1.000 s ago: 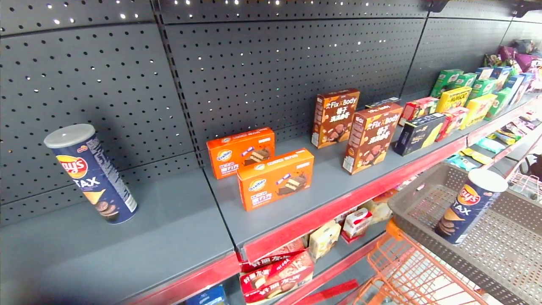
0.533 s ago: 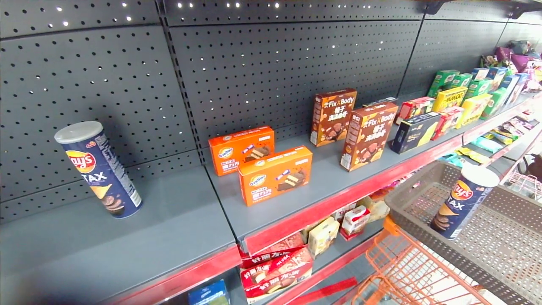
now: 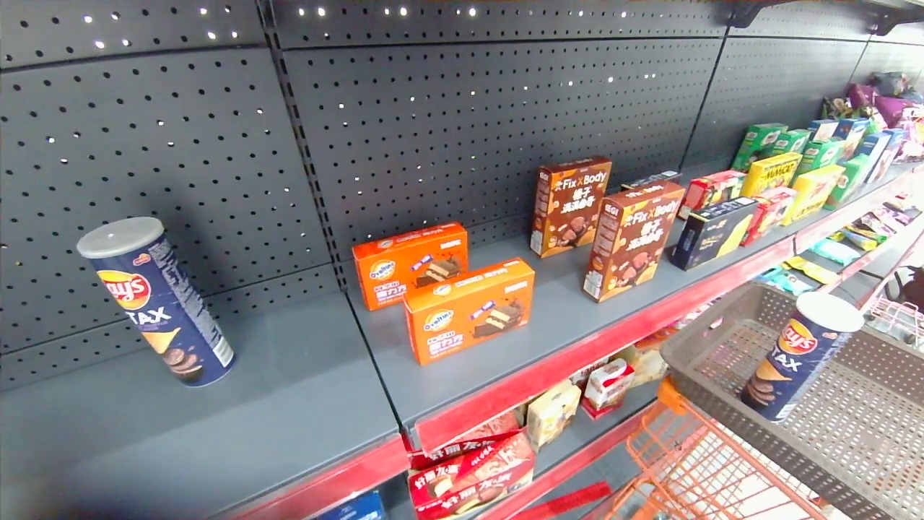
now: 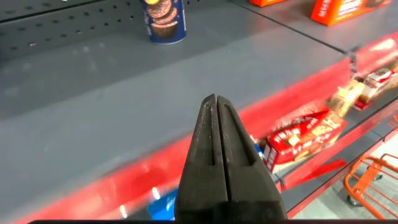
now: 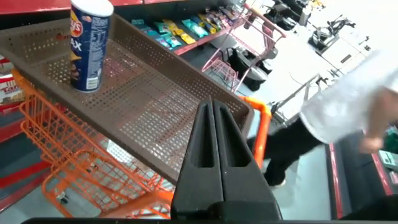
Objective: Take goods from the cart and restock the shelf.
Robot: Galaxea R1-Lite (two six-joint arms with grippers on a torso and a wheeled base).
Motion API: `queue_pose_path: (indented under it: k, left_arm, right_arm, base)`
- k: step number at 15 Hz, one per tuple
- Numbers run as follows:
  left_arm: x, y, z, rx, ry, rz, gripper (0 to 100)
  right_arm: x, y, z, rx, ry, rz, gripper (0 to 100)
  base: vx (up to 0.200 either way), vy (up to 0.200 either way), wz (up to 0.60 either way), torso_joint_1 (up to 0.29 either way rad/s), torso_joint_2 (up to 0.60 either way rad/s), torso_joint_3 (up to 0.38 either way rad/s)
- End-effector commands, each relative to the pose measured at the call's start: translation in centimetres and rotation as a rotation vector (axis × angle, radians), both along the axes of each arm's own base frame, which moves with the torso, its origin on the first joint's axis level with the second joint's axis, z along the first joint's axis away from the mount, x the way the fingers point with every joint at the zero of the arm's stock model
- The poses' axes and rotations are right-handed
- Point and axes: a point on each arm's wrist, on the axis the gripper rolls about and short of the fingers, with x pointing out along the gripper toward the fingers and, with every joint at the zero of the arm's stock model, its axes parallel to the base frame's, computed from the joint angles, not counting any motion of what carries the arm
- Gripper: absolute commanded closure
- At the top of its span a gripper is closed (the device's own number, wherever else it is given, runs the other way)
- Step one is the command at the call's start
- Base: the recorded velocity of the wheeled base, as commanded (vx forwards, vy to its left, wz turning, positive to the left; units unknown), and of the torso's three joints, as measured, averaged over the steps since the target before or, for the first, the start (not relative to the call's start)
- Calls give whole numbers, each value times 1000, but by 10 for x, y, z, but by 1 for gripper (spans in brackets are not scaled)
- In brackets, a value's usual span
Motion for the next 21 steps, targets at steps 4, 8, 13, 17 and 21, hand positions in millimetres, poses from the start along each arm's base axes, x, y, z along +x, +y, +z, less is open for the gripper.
queue_pose_path:
  k: [4,8,13,17,21]
  left_arm:
    - [0,0,0,0,0,0,100]
    - [0,0,0,0,0,0,100]
    - [0,0,0,0,0,0,100]
    - [0,0,0,0,0,1,100]
    - [0,0,0,0,0,1,100]
  right_arm:
    - [0,0,-2,0,1,1,100]
    - [0,-1,-2,0,1,8,100]
    - [-1,-1,-3,-2,-5,13,100]
    - [-1,-1,-3,-1,-4,13,100]
    - [-2,-1,-3,-2,-8,14,100]
  base:
    - [0,0,0,0,0,0]
    - [0,0,-300,2,1,1]
    - [0,0,-480,3,5,0]
    - [0,0,0,0,0,0]
    - [0,0,0,0,0,0]
